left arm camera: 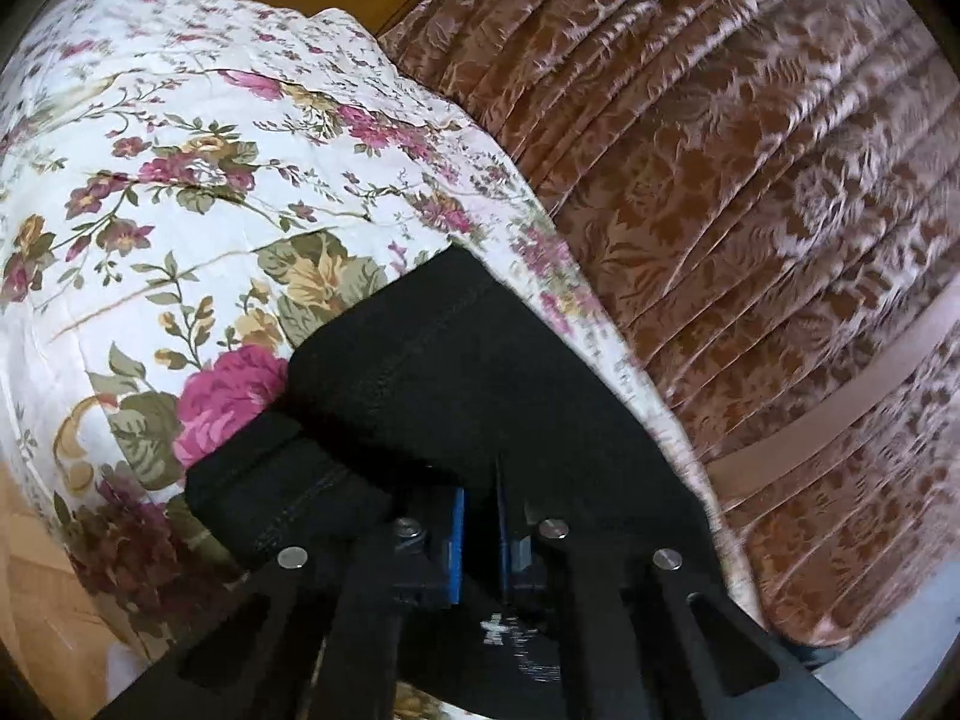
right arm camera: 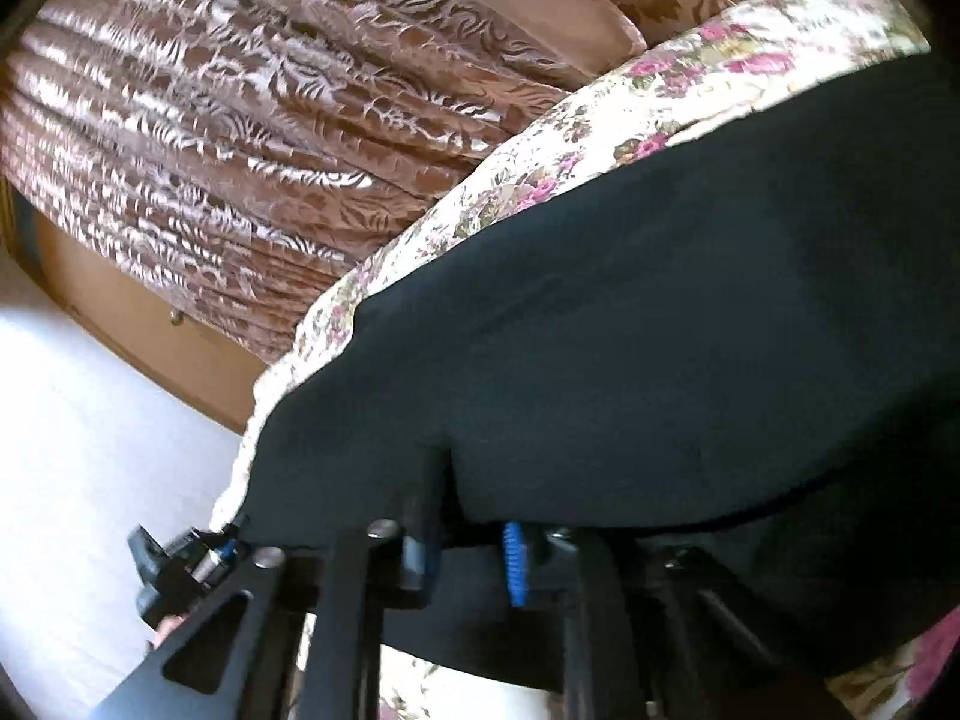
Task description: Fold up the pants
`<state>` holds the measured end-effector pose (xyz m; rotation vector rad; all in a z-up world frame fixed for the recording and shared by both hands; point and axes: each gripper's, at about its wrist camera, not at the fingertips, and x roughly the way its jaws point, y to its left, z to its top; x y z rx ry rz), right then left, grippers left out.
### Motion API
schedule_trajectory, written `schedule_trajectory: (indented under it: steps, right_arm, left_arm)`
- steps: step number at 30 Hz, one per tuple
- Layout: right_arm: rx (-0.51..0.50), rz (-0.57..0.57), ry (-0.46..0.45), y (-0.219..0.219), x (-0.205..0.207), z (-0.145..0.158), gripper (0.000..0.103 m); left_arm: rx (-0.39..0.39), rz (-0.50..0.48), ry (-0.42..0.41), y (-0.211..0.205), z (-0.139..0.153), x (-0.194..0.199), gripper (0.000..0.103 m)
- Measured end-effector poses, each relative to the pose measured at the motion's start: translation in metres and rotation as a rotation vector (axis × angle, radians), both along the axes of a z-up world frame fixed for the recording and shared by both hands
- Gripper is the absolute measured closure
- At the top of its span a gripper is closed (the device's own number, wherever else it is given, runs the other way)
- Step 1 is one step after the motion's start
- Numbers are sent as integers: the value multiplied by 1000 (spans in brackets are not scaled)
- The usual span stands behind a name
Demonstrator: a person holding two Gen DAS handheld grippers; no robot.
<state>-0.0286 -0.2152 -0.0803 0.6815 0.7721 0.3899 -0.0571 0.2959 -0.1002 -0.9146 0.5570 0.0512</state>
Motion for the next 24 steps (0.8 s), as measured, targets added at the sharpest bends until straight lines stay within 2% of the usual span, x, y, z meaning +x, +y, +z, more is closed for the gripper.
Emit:
schedule_trajectory:
  steps: [2, 8, 12, 16, 19, 22, 24]
  right_arm:
    - [-23, 6, -33, -1, -6, 8, 93]
    - [-119, 61, -134, 1, -31, 40, 93]
    - [-138, 114, -153, 4, -49, 44, 93]
    - [-183, 172, -122, 16, -54, 28, 93]
    - [-127, 159, -37, 11, -43, 6, 92]
    - [-74, 157, 2, 5, -39, -6, 92]
    - [-69, 151, 1, 3, -38, -5, 84]
  left_arm:
    - [-10, 1, -21, 3, 9, -3, 96]
    - [36, -10, -73, -3, 37, -18, 97]
    - [23, 23, -37, 3, 32, -36, 97]
    - [29, 39, 62, 8, 8, -38, 97]
    - [40, 41, 118, 4, -10, -32, 96]
    - [100, 37, 96, -3, -7, -32, 96]
    - [135, 30, 82, -6, -2, -30, 96]
